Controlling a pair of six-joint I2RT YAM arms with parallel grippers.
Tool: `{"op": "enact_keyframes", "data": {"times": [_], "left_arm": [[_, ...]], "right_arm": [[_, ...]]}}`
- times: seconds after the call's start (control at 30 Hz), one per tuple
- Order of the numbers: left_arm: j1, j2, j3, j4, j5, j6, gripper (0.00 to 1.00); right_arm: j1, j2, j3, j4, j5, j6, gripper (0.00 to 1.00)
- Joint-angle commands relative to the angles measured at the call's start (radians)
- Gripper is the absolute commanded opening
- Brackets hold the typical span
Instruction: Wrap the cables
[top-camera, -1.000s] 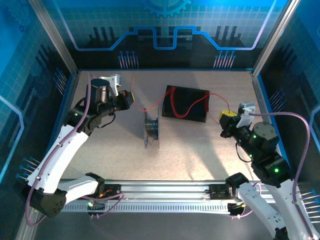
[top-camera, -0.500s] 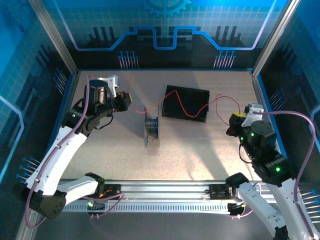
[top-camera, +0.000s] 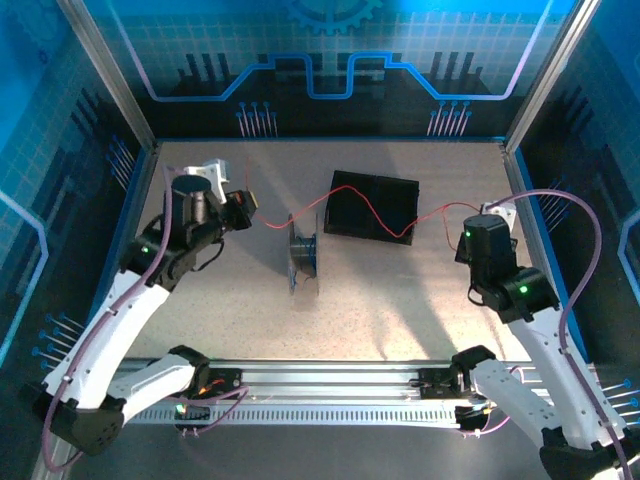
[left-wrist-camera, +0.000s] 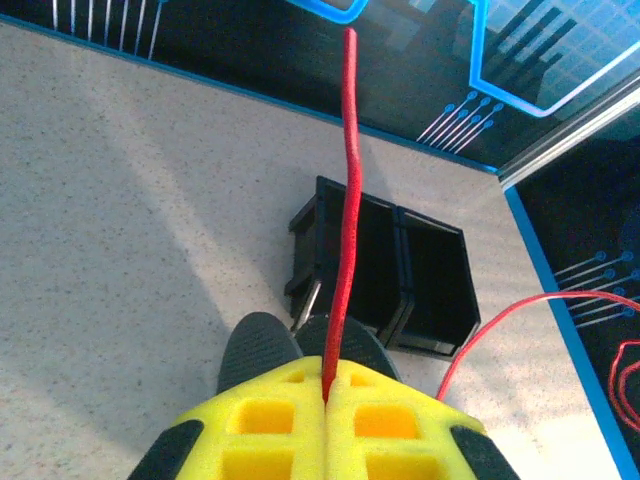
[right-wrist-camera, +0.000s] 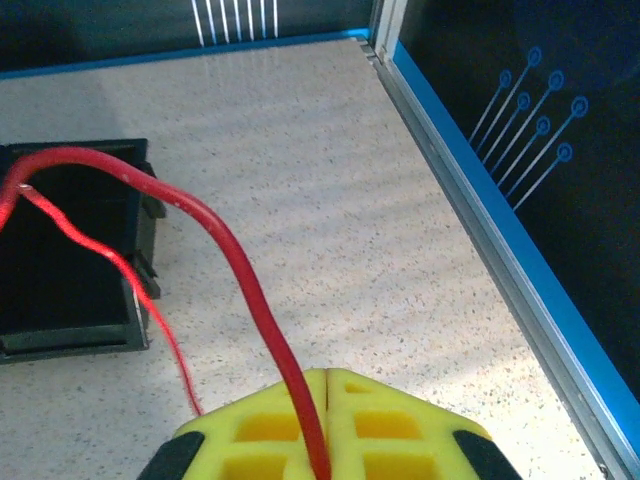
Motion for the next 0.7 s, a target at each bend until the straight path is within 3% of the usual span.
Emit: {"op": "enact_keyframes", "data": {"times": [0.0,0.13,0.27,0.3,0.37,0.4,0.67], "left_arm": [[-0.138,-0.033,-0.112,0.281,-0.198,-0.090,0.00],[-0.331,-0.030,-0.295,0.719,-0.373,-0.042,0.00],[-0.374,0.109,-0.215,0.740,-0.342,-0.007,0.00],[-0.376,0.142,-0.190,0.726,-0.327,-0.003,0.00],[-0.379,0.207,-0.129,0.676,-0.300,-0.001,0.00],[-0.380,0.232,-0.105,0.653,-0.292,-0.001,0.00],[-0.380,0.360,0.045,0.501,-0.276,0.014,0.00]], "right_arm": [[-0.049,0.016,-0.063,0.027,-0.009,0.032,0.00],[-0.126,0.036,-0.141,0.075,-0.069,0.037,0.00],[-0.208,0.041,-0.165,0.132,-0.237,0.022,0.00],[-0.217,0.038,-0.161,0.139,-0.278,0.016,0.04],[-0.223,0.017,-0.146,0.147,-0.347,0.002,0.38],[-0.224,0.007,-0.135,0.145,-0.368,-0.006,0.48],[-0.257,-0.038,0.016,0.039,-0.537,-0.043,0.95]]}}
